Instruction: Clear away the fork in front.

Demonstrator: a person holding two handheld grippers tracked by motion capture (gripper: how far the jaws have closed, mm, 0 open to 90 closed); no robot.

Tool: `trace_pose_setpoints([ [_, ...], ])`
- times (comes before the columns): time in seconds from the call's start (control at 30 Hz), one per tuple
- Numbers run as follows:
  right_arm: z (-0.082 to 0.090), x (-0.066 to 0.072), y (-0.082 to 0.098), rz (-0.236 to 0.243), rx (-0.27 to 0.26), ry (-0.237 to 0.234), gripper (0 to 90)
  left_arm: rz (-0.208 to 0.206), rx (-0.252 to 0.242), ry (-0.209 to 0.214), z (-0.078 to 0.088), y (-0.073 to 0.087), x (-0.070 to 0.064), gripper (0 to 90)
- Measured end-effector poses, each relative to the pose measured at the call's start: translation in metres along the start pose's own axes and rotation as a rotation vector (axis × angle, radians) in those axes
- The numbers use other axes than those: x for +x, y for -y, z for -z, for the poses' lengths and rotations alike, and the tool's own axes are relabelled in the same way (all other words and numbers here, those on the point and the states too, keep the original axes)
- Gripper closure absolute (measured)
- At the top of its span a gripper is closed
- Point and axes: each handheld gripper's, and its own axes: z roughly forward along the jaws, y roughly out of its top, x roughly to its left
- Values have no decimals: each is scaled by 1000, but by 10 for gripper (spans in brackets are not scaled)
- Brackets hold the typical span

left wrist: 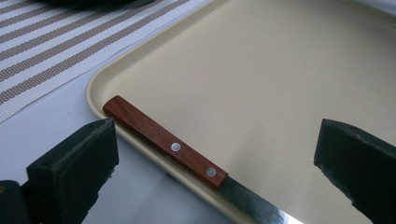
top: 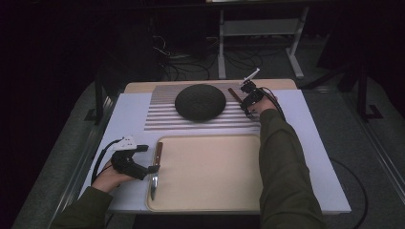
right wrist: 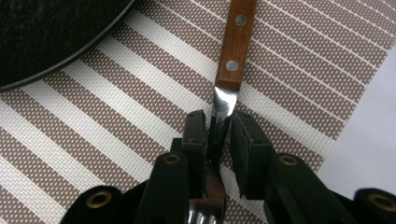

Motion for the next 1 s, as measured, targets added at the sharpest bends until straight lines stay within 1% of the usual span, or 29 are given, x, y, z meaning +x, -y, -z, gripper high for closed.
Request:
trace_pose_setpoints([
  [0.03,0,0,0,-5,-1,9,800,0,0,0,0,0,0,0],
  [0.1,0,0,0,-19,-1,15,812,0,-1,0,0,0,0,0],
  [0.2,0,1,0,-28,2,19,817,0,-1,0,0,0,0,0],
  [0.33,0,1,0,-57,5,18,822,0,-1,0,1,0,0,0],
  [0.4,0,1,-1,-62,6,20,823,2,-2,0,1,0,0,0],
  [0.5,1,-1,1,-69,-3,10,823,3,-1,-1,1,1,0,0],
  [0.6,2,-2,1,-66,-5,10,823,4,0,-1,1,1,1,0],
  [0.7,9,-3,2,-74,-28,-3,823,4,1,-2,1,1,0,0],
  [0.8,19,-2,2,-70,-50,-9,823,4,0,-3,2,1,0,0],
  [1.0,45,6,11,-53,-112,-29,822,7,-3,-8,2,0,0,0],
])
